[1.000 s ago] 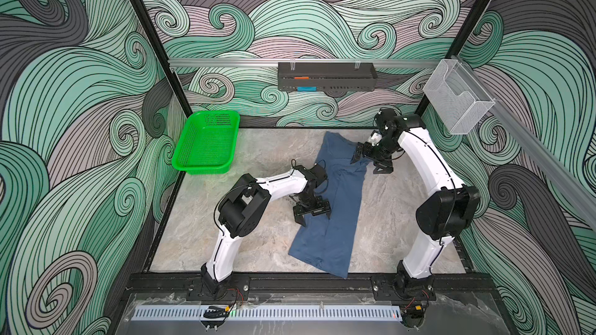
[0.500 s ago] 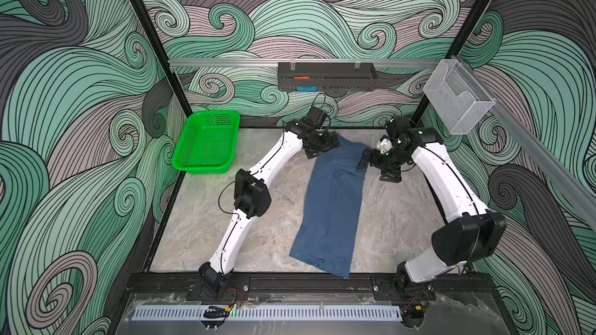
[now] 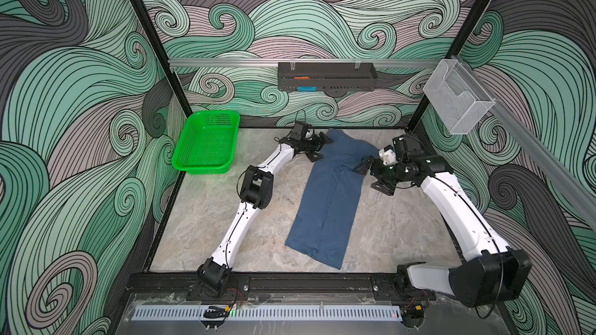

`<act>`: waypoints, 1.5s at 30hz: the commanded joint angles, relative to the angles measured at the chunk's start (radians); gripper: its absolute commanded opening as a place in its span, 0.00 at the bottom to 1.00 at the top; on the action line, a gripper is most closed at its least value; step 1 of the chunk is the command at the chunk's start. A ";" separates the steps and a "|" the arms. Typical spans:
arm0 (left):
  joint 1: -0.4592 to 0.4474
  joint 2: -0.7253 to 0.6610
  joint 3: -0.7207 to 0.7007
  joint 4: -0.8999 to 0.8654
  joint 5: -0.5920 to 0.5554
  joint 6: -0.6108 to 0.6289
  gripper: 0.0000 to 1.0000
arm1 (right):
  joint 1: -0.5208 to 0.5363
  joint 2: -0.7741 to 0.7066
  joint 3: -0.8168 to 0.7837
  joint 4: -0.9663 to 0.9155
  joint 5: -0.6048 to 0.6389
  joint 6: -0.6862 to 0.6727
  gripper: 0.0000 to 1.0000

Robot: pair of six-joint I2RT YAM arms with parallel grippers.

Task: Fold and stack t-shirts
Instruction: Adjust the T-shirt at the center of the board, then fold the T-shirt.

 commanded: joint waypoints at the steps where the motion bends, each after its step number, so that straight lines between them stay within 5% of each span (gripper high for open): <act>1: -0.003 -0.044 -0.080 -0.143 -0.064 0.072 0.99 | 0.000 0.001 0.020 0.038 -0.009 0.029 0.99; 10: 0.121 -0.169 -0.273 -0.422 -0.279 0.177 0.99 | 0.000 0.026 0.060 -0.022 0.007 0.000 0.99; 16: 0.237 -0.300 -0.478 -0.318 -0.344 0.190 0.99 | 0.024 0.064 0.026 -0.074 -0.023 -0.053 0.99; 25: 0.270 -0.247 -0.310 -0.305 -0.138 0.263 0.99 | 0.121 0.085 -0.181 -0.059 -0.079 -0.041 0.99; 30: 0.233 -0.434 -0.415 -0.306 -0.134 0.310 0.99 | 0.157 0.091 -0.287 0.025 -0.138 -0.008 0.99; 35: 0.210 -0.709 -0.670 -0.394 -0.212 0.339 0.99 | 0.201 0.166 -0.328 0.058 -0.191 0.020 0.98; 40: 0.201 -1.007 -1.144 -0.430 -0.233 0.305 0.98 | 0.250 0.185 -0.385 0.151 -0.205 0.068 0.88; 45: 0.185 -1.179 -1.460 -0.479 -0.229 0.383 0.96 | 0.267 0.225 -0.436 0.199 -0.201 0.084 0.84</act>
